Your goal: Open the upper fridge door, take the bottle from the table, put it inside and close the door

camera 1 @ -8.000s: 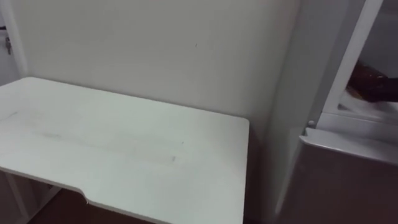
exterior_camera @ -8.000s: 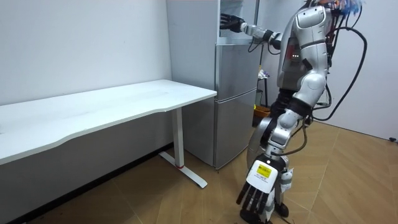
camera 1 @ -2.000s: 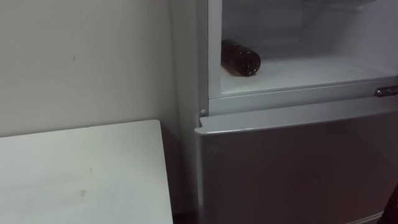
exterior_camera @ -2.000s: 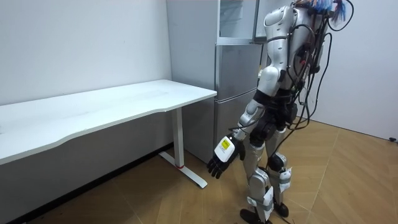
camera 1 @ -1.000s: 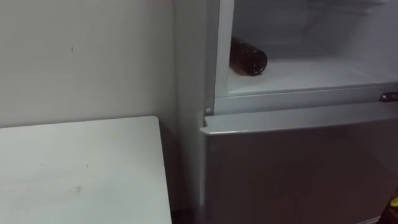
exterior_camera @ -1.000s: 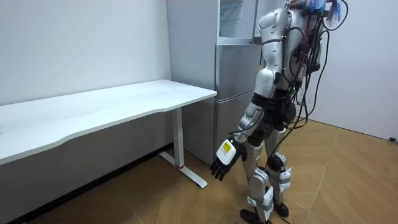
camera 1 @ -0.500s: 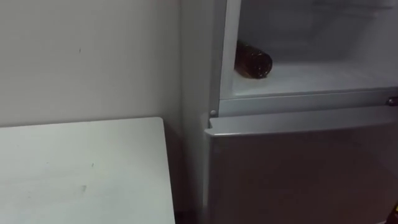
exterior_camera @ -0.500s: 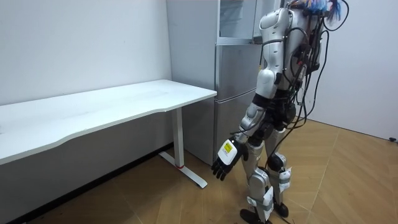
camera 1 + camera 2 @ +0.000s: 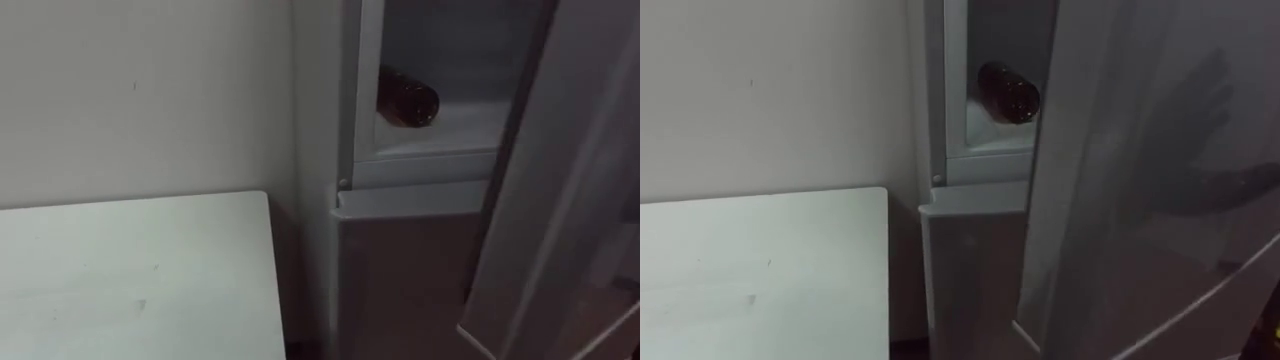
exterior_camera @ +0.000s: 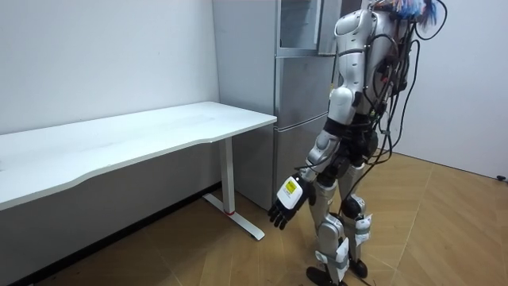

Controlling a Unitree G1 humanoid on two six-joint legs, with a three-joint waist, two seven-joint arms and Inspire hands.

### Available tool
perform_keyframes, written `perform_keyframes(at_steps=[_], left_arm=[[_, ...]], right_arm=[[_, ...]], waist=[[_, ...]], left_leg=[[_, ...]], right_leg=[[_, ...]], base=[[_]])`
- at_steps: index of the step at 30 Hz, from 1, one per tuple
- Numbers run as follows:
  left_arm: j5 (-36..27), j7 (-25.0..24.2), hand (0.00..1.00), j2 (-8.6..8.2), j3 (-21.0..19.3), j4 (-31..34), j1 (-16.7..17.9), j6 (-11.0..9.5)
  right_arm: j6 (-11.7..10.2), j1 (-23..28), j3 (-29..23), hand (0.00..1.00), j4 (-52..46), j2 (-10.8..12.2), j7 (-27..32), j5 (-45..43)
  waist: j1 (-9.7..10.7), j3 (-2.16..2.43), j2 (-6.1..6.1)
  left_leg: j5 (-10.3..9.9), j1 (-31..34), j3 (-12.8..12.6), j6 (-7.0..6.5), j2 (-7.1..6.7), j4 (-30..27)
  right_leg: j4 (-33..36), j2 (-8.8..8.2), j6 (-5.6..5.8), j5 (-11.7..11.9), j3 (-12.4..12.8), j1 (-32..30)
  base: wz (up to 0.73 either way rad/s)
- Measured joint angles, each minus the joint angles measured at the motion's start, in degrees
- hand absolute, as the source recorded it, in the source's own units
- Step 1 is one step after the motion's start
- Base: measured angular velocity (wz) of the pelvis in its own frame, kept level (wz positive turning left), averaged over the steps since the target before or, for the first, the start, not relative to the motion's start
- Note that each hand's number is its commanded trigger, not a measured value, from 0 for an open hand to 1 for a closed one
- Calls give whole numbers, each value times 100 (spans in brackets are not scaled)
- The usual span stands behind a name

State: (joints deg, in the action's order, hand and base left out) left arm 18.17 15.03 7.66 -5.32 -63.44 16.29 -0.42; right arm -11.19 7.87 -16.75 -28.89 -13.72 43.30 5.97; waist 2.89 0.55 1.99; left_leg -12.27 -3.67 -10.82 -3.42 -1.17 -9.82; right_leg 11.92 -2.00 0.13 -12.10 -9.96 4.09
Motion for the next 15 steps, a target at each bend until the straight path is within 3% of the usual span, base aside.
perform_keyframes(at_steps=[13, 15], left_arm=[[-4, 20, 0, 2, -1, -70, -177, -11], [-4, 19, 0, 15, 1, -95, -211, -93]], right_arm=[[-6, -27, 324, 0, -150, -1, -352, -413], [-38, -127, 417, 0, -153, -3, -428, -430]], waist=[[-158, -5, -3], [-166, -9, -5]], left_leg=[[-9, 3, -3, 30, 41, -2], [-10, 5, -2, 31, 41, -1]], right_leg=[[-29, 11, -16, 14, -184, -10], [-29, 13, -16, 14, -198, 7]], base=[[0], [0]])
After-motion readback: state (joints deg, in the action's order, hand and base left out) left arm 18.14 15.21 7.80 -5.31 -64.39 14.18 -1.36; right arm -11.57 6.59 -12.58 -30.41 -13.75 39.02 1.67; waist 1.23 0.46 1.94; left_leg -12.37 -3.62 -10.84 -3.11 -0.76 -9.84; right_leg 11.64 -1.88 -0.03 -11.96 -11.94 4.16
